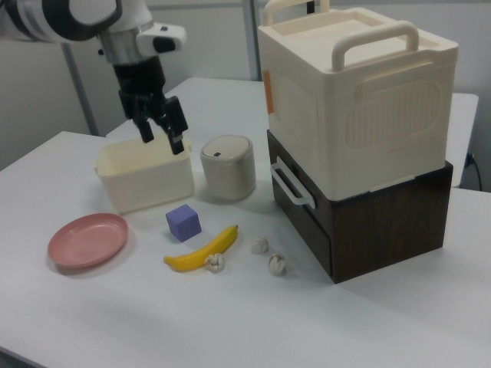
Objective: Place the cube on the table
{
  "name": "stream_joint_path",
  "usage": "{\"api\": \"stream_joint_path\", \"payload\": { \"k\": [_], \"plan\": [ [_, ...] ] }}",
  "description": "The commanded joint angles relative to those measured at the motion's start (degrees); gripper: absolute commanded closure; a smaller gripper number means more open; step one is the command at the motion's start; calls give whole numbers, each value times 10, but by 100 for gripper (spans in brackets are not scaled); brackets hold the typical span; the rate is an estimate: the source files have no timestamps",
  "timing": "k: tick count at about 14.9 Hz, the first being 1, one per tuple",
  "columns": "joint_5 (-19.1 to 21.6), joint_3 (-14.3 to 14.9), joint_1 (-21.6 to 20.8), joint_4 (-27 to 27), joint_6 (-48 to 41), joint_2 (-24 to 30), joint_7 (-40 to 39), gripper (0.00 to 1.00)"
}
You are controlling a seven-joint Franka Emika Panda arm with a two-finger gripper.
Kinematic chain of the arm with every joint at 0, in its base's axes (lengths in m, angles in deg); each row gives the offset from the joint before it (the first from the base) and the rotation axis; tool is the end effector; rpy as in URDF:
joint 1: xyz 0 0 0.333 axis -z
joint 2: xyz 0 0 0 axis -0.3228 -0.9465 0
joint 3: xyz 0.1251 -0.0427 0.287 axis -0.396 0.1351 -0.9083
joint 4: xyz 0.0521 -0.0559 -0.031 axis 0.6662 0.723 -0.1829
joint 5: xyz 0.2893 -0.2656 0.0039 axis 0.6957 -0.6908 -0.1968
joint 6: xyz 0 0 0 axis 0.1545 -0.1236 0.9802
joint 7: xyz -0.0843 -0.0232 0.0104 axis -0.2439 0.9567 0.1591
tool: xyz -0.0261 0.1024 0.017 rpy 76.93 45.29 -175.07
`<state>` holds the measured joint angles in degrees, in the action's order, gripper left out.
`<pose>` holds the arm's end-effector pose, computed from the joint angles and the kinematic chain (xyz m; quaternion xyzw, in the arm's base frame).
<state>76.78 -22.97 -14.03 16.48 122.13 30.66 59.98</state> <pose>0.5188 -0.0791 0.6373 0.9911 -0.1287 0.0177 0.0295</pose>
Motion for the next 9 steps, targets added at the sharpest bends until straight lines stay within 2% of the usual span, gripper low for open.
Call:
{"api": "stream_joint_path", "payload": {
  "k": [1, 3, 5, 6, 9],
  "plan": [
    [29, 35, -11, -29, -22, -4, -36, 0],
    [45, 47, -9, -29, -10, -6, -73, 0],
    [82, 74, -9, -29, 8, -3, -82, 0],
    [88, 84, -10, -29, 12, -3, -86, 0],
    [88, 86, -11, -29, 11, -2, -96, 0]
  ]
}}
